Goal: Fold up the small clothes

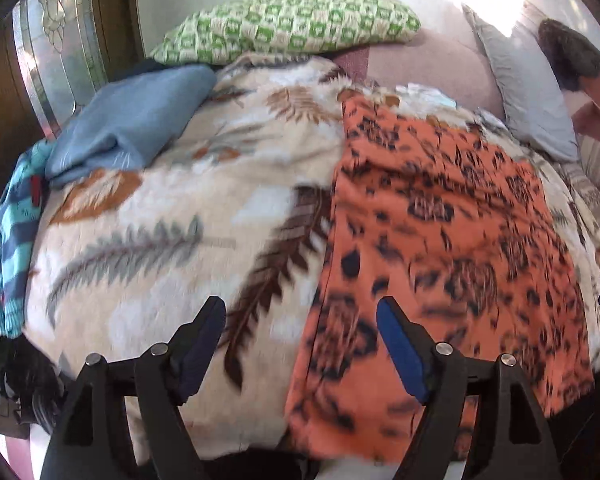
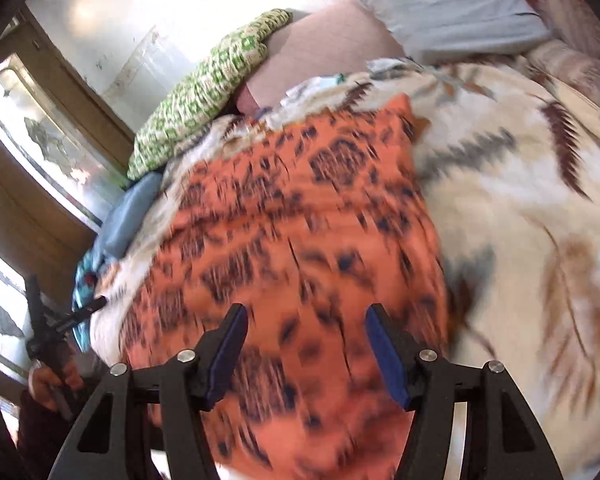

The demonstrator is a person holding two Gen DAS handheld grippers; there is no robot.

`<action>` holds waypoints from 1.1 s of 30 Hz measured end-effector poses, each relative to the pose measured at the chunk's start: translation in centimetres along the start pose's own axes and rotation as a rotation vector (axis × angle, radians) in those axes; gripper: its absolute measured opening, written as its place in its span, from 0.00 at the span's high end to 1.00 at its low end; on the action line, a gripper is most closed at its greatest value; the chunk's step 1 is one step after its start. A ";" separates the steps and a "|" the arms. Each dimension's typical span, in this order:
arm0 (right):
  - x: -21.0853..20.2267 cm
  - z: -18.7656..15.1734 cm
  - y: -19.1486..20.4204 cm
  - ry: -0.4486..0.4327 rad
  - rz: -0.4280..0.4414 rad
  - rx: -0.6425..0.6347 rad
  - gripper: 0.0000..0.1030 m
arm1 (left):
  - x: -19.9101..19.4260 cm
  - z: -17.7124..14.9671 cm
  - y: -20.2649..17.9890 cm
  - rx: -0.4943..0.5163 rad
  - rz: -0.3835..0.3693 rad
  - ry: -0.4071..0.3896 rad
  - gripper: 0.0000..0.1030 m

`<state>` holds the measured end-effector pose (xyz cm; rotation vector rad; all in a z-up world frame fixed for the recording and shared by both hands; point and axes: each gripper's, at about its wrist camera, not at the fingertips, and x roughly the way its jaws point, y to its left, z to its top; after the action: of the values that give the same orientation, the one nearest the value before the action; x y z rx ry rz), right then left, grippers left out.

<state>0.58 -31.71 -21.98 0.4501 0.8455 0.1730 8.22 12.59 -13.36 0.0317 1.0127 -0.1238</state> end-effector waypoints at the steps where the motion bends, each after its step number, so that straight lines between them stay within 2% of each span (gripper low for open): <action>1: -0.7 -1.0 -0.2 0.013 -0.007 0.008 0.37 | -0.1 -0.8 0.5 -0.008 0.001 0.024 0.24; 4: -2.4 -3.8 -1.0 0.056 -0.032 0.036 0.37 | 0.3 -2.5 1.8 -0.068 0.021 0.073 0.24; 7: -3.1 -5.5 -1.8 0.083 -0.057 0.069 0.37 | 1.5 -3.5 1.8 -0.107 -0.012 0.174 0.24; 9: -3.5 -6.2 -2.3 0.096 -0.077 0.096 0.37 | 1.9 -4.0 1.2 -0.105 -0.024 0.198 0.24; 13: -4.1 -6.8 -3.2 0.102 -0.111 0.158 0.37 | 2.9 -4.8 -0.1 -0.065 -0.001 0.248 0.24; 17: -3.4 -7.3 -4.1 0.127 -0.143 0.207 0.37 | 3.5 -5.3 -0.8 -0.048 -0.033 0.268 0.24; 18: -2.9 -7.3 -4.1 0.144 -0.154 0.209 0.37 | 3.7 -5.5 -1.1 -0.035 -0.036 0.278 0.26; 19: -2.4 -7.5 -4.2 0.165 -0.163 0.213 0.37 | 4.0 -5.8 -1.4 -0.020 -0.044 0.292 0.35; 20: -1.9 -7.7 -4.2 0.191 -0.173 0.218 0.37 | 4.5 -6.1 -1.7 -0.004 -0.057 0.315 0.48; 21: -1.2 -7.9 -4.3 0.217 -0.190 0.225 0.37 | 5.0 -6.4 -1.7 -0.002 -0.072 0.332 0.54; 24: 0.1 -8.5 -4.7 0.260 -0.218 0.245 0.37 | 5.1 -6.7 -1.4 -0.030 -0.098 0.319 0.59; 25: 0.5 -8.7 -4.7 0.276 -0.220 0.246 0.37 | 5.1 -6.6 -1.3 -0.033 -0.107 0.315 0.65; 26: 0.8 -8.9 -4.5 0.290 -0.228 0.240 0.46 | 5.0 -6.6 -1.1 -0.037 -0.117 0.313 0.67; 27: 1.2 -9.0 -4.4 0.308 -0.225 0.225 0.69 | 4.9 -6.6 -1.0 -0.041 -0.127 0.314 0.70; 28: 1.4 -9.2 -4.1 0.330 -0.217 0.214 0.78 | 4.8 -6.6 -0.9 -0.046 -0.138 0.314 0.74; 30: 1.3 -9.5 -3.6 0.332 -0.197 0.196 0.87 | 4.6 -6.4 -0.7 -0.062 -0.166 0.306 0.80; 33: 0.3 -9.5 -3.2 0.299 -0.145 0.199 0.90 | 4.0 -6.2 0.0 -0.083 -0.209 0.289 0.86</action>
<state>-6.53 -31.45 -29.08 0.5549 1.1914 0.0210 5.10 12.77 -19.98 -0.1361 1.3077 -0.2738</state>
